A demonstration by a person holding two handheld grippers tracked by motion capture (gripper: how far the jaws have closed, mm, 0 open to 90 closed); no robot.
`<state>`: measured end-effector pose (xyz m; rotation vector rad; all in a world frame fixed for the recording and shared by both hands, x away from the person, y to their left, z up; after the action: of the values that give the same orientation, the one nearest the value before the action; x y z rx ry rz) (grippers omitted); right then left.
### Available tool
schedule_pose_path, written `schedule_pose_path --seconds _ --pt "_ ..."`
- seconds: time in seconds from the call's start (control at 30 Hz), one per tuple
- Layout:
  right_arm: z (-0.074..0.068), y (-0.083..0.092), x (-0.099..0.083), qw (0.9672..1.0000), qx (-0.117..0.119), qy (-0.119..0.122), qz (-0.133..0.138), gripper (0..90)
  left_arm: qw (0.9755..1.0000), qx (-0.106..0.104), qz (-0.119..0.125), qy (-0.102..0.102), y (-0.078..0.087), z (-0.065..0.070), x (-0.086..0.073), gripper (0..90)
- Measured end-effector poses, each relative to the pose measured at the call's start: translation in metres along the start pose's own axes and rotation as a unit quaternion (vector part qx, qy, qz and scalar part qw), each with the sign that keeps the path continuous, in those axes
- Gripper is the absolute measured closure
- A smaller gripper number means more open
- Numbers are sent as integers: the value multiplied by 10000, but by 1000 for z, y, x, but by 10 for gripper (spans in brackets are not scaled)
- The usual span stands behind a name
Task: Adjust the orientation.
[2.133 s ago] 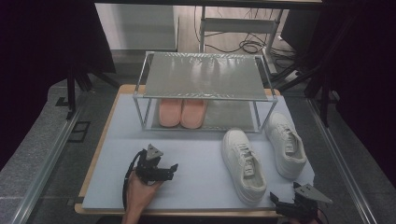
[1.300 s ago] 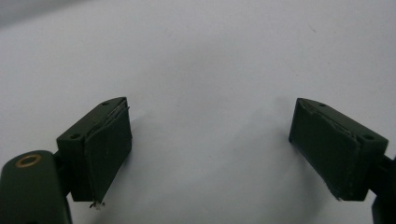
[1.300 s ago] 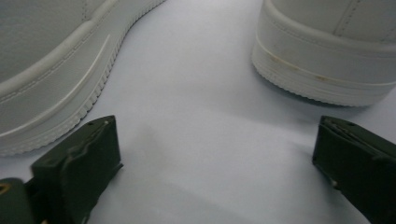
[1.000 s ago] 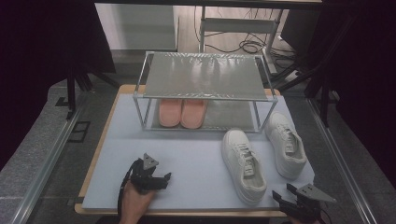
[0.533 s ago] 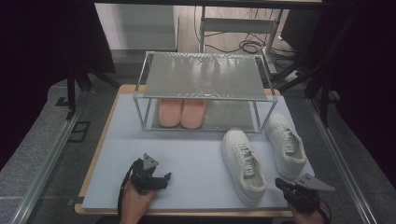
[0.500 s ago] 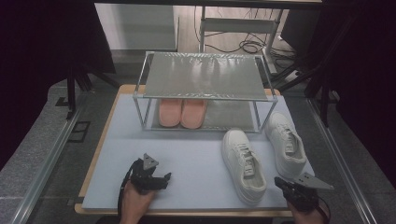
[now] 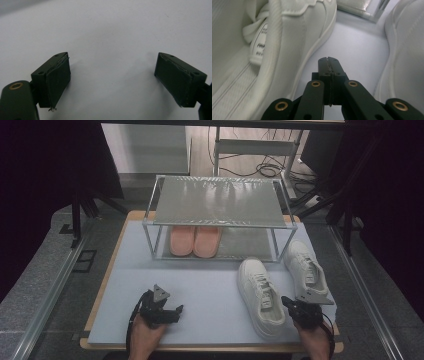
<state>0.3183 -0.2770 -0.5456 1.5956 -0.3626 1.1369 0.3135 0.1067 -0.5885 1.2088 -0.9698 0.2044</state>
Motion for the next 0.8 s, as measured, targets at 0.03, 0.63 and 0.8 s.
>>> schedule_pose_path --seconds 0.03,0.63,0.8 --pt "-1 -2 2 10000 8 10 -12 900 10000 0 0 0 0 0 0 134" --pt "2 -32 17 9994 196 -205 -189 900 10000 6 2 -1 0 0 0 135" --pt "1 -38 19 9979 461 -401 -198 900 10000 8 4 2 0 0 0 135"
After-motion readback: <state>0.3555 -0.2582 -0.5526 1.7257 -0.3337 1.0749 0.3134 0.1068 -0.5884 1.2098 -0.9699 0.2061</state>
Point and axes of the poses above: each handheld gripper's, and its own axes: y roughly backward along the jaws, x roughly out of its top, z roughly to its right, the point moved 9 cm from there along -y, roughly forward along the jaws, and after that the axes turned 2 degrees about z, right-handed, at the moved point
